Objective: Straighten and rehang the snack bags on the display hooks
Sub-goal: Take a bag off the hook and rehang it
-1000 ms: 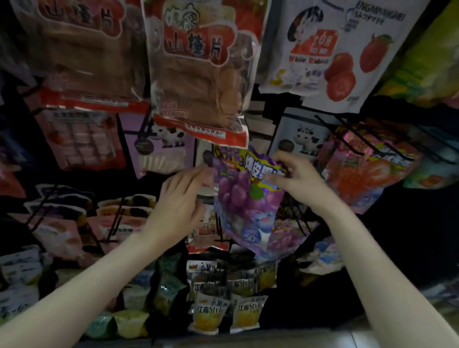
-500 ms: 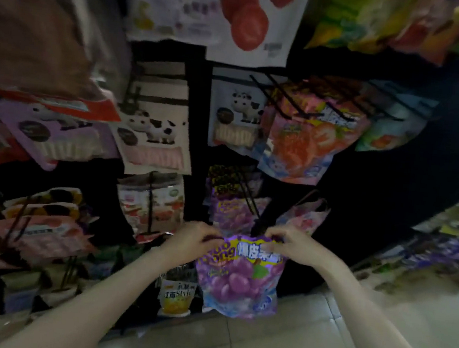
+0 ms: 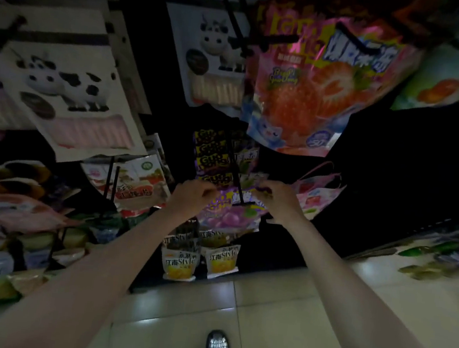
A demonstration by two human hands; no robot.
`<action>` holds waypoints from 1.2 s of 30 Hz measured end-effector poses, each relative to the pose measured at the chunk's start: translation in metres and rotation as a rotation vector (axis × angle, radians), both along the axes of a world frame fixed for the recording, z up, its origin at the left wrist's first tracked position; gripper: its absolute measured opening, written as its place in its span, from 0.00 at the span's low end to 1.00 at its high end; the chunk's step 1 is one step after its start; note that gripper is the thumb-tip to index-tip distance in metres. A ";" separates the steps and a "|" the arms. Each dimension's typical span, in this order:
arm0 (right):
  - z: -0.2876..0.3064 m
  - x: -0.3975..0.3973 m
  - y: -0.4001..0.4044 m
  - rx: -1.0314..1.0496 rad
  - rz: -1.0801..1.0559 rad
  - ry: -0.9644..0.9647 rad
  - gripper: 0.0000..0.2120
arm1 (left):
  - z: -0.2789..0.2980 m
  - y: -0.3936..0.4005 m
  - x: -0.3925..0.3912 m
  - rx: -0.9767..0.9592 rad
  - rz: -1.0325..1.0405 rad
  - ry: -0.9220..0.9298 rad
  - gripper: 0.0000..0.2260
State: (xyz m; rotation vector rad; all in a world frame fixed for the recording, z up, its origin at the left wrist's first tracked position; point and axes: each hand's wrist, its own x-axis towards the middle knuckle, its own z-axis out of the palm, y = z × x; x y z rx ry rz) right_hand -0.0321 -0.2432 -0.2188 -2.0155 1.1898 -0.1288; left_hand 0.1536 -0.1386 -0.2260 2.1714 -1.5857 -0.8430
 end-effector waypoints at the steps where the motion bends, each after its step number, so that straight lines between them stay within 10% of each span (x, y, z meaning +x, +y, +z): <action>1: -0.001 0.001 -0.004 -0.020 0.006 0.012 0.15 | 0.000 -0.004 -0.001 -0.006 -0.006 -0.039 0.12; 36: -0.007 0.015 -0.002 -0.277 -0.070 0.207 0.12 | -0.002 -0.034 -0.020 -0.074 0.216 -0.326 0.13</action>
